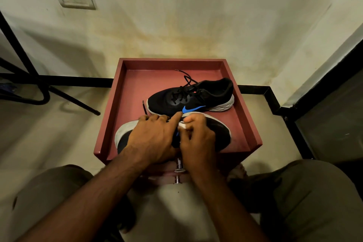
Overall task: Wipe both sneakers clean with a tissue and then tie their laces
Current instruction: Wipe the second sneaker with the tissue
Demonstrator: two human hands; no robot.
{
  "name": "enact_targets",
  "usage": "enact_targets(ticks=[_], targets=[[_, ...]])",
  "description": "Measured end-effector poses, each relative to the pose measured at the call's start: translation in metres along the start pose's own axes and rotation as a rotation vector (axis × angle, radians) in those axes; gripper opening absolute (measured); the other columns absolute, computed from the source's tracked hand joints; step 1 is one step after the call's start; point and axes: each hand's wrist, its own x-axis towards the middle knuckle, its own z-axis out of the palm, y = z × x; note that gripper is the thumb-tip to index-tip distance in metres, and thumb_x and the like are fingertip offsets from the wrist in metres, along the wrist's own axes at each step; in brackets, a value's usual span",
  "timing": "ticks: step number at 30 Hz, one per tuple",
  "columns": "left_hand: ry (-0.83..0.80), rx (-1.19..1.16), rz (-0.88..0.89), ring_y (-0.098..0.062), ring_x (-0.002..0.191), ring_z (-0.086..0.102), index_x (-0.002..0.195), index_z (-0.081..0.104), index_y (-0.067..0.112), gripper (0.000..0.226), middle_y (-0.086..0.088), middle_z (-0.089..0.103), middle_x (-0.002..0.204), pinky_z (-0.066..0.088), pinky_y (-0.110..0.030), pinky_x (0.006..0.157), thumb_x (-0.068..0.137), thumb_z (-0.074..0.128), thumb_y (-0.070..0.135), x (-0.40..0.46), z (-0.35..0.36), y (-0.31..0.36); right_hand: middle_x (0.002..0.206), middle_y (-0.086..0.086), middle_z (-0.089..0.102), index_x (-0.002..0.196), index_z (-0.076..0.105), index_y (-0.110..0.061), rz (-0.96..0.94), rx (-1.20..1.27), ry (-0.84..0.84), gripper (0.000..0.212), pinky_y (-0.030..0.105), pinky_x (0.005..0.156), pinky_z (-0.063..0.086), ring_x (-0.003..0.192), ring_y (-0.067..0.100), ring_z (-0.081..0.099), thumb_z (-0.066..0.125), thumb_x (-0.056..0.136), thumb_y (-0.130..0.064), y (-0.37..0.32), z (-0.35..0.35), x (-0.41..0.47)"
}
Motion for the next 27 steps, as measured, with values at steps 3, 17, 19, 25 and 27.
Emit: enact_targets(ticks=[3,17,19,25,27], targets=[[0.007,-0.033,-0.008,-0.028,0.129,0.057,0.158,0.015,0.033,0.097,-0.002,0.059,0.144,0.043,-0.047,0.109,0.080,0.050,0.077,0.000,0.001,-0.002,0.100,0.003,0.064,0.110,0.057,-0.016,-0.081,-0.142,-0.116,0.012,0.026,0.075,0.041,0.091,0.020,0.059,0.060,0.098,-0.017,0.002,0.000,0.006],[-0.051,-0.055,-0.030,-0.025,0.126,0.058,0.159,0.015,0.036,0.110,0.003,0.059,0.140,0.046,-0.044,0.105,0.071,0.050,0.090,0.006,-0.003,-0.005,0.091,-0.003,0.059,0.107,0.054,-0.022,-0.010,-0.191,0.001,0.013,0.021,0.065,0.041,0.082,0.014,0.056,0.064,0.100,-0.020,0.056,-0.042,0.005],[-0.053,-0.065,-0.021,-0.024,0.125,0.058,0.160,0.015,0.035,0.109,0.003,0.060,0.139,0.046,-0.045,0.104,0.072,0.051,0.089,0.007,-0.005,-0.006,0.089,-0.003,0.059,0.107,0.057,-0.017,-0.063,-0.238,0.106,0.011,0.014,0.062,0.035,0.078,0.011,0.055,0.065,0.099,-0.016,0.048,-0.036,0.018],[-0.043,-0.045,-0.032,-0.025,0.123,0.059,0.159,0.015,0.034,0.107,0.001,0.060,0.138,0.048,-0.045,0.103,0.073,0.052,0.087,0.009,-0.003,-0.004,0.086,0.002,0.062,0.101,0.060,-0.013,-0.345,-0.267,0.055,0.004,0.027,0.065,0.049,0.076,0.017,0.058,0.063,0.099,-0.012,0.051,-0.021,0.014],[-0.049,-0.059,-0.039,-0.025,0.121,0.060,0.158,0.016,0.035,0.106,0.002,0.061,0.136,0.048,-0.044,0.103,0.073,0.053,0.087,0.012,-0.003,-0.006,0.091,0.004,0.062,0.100,0.063,-0.010,-0.463,-0.290,0.013,0.004,0.027,0.069,0.051,0.078,0.017,0.059,0.058,0.100,-0.010,0.049,-0.023,0.027]])
